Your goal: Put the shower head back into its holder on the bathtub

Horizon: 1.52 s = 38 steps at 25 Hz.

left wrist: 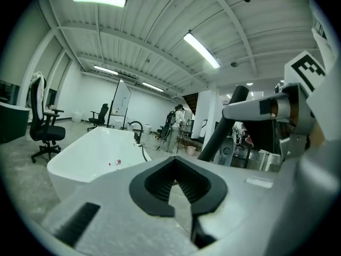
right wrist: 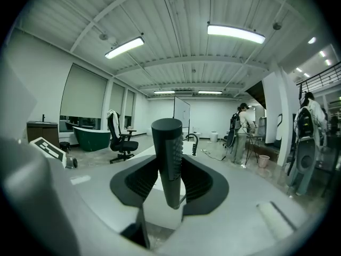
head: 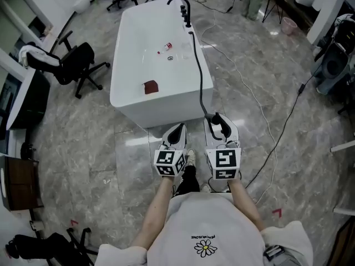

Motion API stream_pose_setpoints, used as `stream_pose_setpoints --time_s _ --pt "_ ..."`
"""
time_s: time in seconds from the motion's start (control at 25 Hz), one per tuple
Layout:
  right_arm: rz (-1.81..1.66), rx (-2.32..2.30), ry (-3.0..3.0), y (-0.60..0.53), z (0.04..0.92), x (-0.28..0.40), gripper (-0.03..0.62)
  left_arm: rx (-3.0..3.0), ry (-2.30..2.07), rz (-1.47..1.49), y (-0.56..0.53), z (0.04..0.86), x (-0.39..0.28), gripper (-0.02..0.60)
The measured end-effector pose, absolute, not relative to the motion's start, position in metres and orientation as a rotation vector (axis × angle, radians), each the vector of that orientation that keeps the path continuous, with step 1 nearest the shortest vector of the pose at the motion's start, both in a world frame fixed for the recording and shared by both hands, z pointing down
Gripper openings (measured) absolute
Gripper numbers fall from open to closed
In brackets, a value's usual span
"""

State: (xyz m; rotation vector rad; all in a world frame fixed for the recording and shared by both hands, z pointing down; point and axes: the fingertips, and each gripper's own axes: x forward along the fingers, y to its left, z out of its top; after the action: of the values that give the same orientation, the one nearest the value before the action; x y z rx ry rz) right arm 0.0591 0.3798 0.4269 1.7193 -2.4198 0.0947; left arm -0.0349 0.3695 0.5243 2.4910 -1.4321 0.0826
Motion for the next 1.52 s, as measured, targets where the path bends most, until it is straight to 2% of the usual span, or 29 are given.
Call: stream_pose_setpoints --time_s 0.28,0.52,0.76,0.92,1.04,1.32,1.52 --pt "0.045 1.687 -2.376 0.276 0.42 0.042 0.14 2.526 -1.338 0.039 0.256 0.522 -0.028 -0.002" --pt "0.015 1.691 -2.374 0.198 0.405 0.023 0.14 2.523 -1.332 0.003 0.179 0.51 -0.05 -0.002" --pt "-0.139 1.758 -2.399 0.131 0.36 0.022 0.14 2.599 -1.201 -0.034 0.128 0.497 -0.042 -0.001" --pt "-0.126 1.786 -2.436 0.083 0.345 0.038 0.14 2.614 -0.948 -0.069 0.097 0.501 0.001 0.131" --pt "-0.069 1.768 -2.474 0.041 0.35 0.05 0.14 2.617 -0.961 0.034 0.055 0.523 0.024 0.161" --pt "-0.073 1.691 -2.535 -0.049 0.336 0.08 0.14 2.574 -1.014 0.313 -0.025 0.585 0.074 0.166" --pt "-0.131 1.665 -2.557 -0.085 0.319 0.093 0.14 2.501 -1.097 0.385 -0.07 0.611 0.077 0.166"
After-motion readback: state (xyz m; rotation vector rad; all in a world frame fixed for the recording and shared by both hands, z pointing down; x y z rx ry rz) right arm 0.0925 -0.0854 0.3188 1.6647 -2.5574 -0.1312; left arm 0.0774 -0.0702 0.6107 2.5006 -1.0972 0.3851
